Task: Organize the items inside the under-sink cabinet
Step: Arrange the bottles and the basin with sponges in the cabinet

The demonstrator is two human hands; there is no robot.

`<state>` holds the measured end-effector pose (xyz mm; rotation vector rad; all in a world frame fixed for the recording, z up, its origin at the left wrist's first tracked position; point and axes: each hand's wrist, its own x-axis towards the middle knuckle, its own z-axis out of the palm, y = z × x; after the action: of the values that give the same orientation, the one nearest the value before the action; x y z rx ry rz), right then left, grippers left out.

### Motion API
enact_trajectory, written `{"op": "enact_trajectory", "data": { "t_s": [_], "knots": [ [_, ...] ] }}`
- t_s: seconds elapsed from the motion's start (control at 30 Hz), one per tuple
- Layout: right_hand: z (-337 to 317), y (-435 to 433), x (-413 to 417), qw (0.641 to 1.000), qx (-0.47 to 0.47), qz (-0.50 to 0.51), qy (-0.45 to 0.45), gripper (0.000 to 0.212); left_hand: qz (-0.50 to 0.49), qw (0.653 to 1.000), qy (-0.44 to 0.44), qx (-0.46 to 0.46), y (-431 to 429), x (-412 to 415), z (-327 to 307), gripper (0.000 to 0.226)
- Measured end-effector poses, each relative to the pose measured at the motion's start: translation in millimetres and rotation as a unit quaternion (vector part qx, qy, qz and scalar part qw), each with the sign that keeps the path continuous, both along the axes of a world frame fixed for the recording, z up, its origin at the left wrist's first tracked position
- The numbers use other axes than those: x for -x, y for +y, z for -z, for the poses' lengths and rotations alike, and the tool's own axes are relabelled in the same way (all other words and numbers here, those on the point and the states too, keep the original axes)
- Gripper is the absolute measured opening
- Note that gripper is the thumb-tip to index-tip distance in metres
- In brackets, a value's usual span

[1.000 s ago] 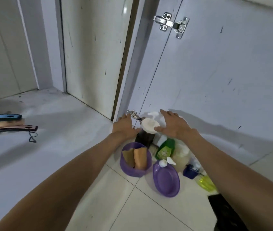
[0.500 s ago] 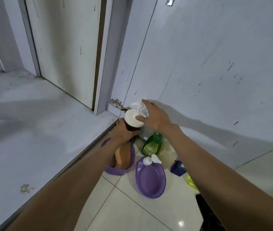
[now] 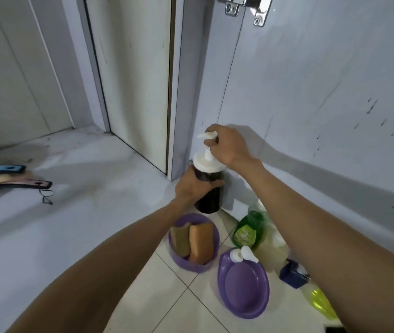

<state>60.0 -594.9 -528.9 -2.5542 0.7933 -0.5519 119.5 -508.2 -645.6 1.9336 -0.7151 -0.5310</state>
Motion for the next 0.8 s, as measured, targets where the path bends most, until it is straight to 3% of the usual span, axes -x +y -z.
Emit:
{"op": "enact_trajectory", "data": {
  "t_s": [0.17,0.43,0.8],
  "knots": [
    [-23,19,-48,0.994,-0.015,-0.08,-0.067,0.026,-0.071,0.996,-0.044,-0.027,30,-38,-35,0.104],
    [10,64,-115,0.984,-0.09,-0.1,-0.121,0.026,-0.121,0.981,-0.102,-0.111,92,-110,-26,0.092],
    [38,102,-209,0.984,-0.076,-0.079,-0.14,0.038,-0.162,0.985,-0.058,-0.028,111,-197,2,0.078]
  ]
}}
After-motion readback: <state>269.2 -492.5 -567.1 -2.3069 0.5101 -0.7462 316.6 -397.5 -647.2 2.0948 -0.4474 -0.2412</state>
